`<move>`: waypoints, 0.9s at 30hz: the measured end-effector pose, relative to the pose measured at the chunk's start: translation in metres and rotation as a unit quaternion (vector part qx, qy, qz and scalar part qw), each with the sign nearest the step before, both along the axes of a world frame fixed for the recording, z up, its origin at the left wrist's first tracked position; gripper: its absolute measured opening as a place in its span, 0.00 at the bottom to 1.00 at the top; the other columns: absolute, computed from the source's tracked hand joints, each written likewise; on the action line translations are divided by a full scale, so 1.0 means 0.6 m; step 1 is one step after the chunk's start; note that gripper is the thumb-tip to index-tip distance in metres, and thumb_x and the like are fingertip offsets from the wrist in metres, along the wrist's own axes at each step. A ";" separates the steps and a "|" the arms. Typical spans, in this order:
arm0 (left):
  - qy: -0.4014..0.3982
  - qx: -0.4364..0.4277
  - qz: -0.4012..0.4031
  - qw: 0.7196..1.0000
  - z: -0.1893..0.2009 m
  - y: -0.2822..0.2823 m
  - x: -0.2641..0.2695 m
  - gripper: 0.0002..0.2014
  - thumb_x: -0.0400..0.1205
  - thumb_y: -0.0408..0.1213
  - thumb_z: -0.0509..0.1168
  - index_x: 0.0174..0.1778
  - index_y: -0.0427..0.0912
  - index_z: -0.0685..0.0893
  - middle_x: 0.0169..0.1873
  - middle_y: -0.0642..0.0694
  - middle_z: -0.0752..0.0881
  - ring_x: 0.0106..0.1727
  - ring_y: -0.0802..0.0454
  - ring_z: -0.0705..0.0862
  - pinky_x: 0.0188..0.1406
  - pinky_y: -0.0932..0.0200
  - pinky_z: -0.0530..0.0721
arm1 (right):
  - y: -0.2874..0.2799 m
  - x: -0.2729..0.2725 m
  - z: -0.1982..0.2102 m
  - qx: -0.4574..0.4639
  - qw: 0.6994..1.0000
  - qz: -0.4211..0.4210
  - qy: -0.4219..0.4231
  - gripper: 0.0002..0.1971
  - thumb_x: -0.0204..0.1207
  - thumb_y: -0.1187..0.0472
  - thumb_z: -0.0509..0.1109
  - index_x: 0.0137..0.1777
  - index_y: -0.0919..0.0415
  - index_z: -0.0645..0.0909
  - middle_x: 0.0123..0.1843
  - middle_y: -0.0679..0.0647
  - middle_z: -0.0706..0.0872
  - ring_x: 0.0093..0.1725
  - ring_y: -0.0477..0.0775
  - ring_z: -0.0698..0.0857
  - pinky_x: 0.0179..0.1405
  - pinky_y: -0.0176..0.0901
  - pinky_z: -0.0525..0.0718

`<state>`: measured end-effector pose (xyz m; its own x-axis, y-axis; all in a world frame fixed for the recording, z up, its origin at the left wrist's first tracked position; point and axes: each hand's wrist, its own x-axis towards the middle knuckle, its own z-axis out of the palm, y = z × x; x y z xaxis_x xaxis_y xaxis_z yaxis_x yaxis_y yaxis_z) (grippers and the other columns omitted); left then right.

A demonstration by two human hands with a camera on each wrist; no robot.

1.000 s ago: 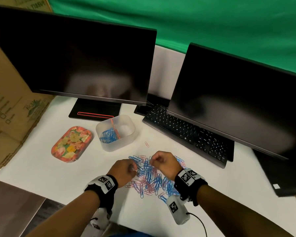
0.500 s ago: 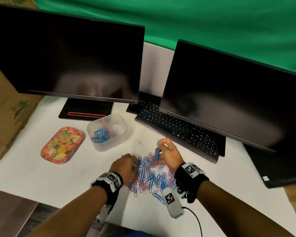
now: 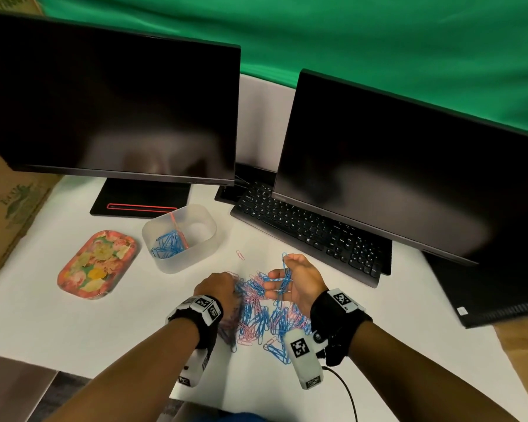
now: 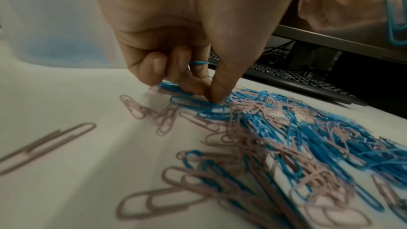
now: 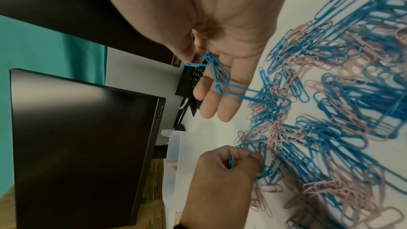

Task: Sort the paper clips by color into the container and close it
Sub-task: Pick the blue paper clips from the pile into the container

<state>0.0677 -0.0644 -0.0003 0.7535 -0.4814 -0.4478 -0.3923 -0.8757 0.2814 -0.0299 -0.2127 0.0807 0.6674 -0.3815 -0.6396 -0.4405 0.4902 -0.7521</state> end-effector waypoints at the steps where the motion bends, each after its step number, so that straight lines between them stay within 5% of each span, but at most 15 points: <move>1: 0.005 -0.009 0.008 1.000 0.002 0.004 0.001 0.11 0.78 0.40 0.67 0.54 0.41 0.85 0.53 0.40 0.88 0.54 0.40 0.87 0.51 0.53 0.84 | 0.000 0.000 0.001 -0.001 1.000 0.004 0.001 0.03 0.86 0.58 0.57 0.52 0.56 0.70 0.39 0.64 0.83 0.31 0.63 0.86 0.33 0.55 0.89; 8: 0.048 -0.188 0.081 0.978 0.040 0.052 0.022 0.06 0.74 0.32 0.70 0.33 0.46 0.84 0.31 0.53 0.84 0.40 0.50 0.84 0.38 0.67 0.75 | 0.009 0.021 0.007 -0.012 0.999 0.037 -0.004 0.04 0.86 0.58 0.58 0.52 0.57 0.70 0.39 0.64 0.85 0.36 0.65 0.86 0.47 0.67 0.86; 12: 0.046 -0.282 0.099 0.953 0.088 0.090 0.029 0.06 0.73 0.32 0.73 0.32 0.44 0.85 0.32 0.52 0.86 0.35 0.62 0.81 0.34 0.78 0.71 | 0.033 0.057 0.022 -0.008 0.998 0.061 -0.022 0.03 0.86 0.59 0.59 0.53 0.57 0.71 0.37 0.62 0.86 0.35 0.64 0.87 0.39 0.59 0.88; 15: 0.032 -0.331 0.126 0.934 0.127 0.118 0.041 0.06 0.74 0.34 0.74 0.32 0.42 0.86 0.30 0.52 0.87 0.34 0.67 0.81 0.35 0.78 0.73 | 0.058 0.096 0.041 -0.003 0.995 0.087 -0.048 0.03 0.86 0.59 0.58 0.51 0.56 0.71 0.37 0.62 0.85 0.34 0.63 0.87 0.38 0.59 0.88; 17: 0.010 -0.348 0.160 0.924 0.150 0.138 0.063 0.07 0.74 0.36 0.74 0.31 0.44 0.84 0.28 0.53 0.86 0.30 0.65 0.80 0.34 0.70 0.74 | 0.080 0.132 0.056 -0.011 0.992 0.110 -0.067 0.03 0.86 0.59 0.58 0.51 0.56 0.71 0.37 0.62 0.85 0.33 0.63 0.87 0.43 0.64 0.87; 22: -0.049 -0.276 0.212 0.936 0.185 0.173 0.135 0.05 0.76 0.37 0.71 0.34 0.45 0.85 0.30 0.52 0.85 0.36 0.52 0.82 0.33 0.62 0.73 | 0.147 0.230 0.091 -0.033 0.983 0.153 -0.097 0.03 0.86 0.60 0.57 0.52 0.55 0.71 0.36 0.61 0.84 0.32 0.60 0.85 0.41 0.58 0.87; 27: -0.015 -0.193 0.232 0.953 0.159 0.178 0.180 0.06 0.75 0.39 0.70 0.38 0.40 0.86 0.36 0.43 0.87 0.42 0.44 0.84 0.37 0.59 0.76 | 0.211 0.298 0.108 -0.071 0.976 0.175 -0.107 0.04 0.86 0.61 0.54 0.54 0.58 0.70 0.36 0.60 0.81 0.33 0.57 0.82 0.37 0.48 0.81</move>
<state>0.1759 0.0427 0.0952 0.9350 -0.2174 -0.2801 -0.0006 -0.7910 0.6118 0.1490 -0.0861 0.1457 0.8850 -0.1816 -0.4288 -0.3880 0.2215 -0.8947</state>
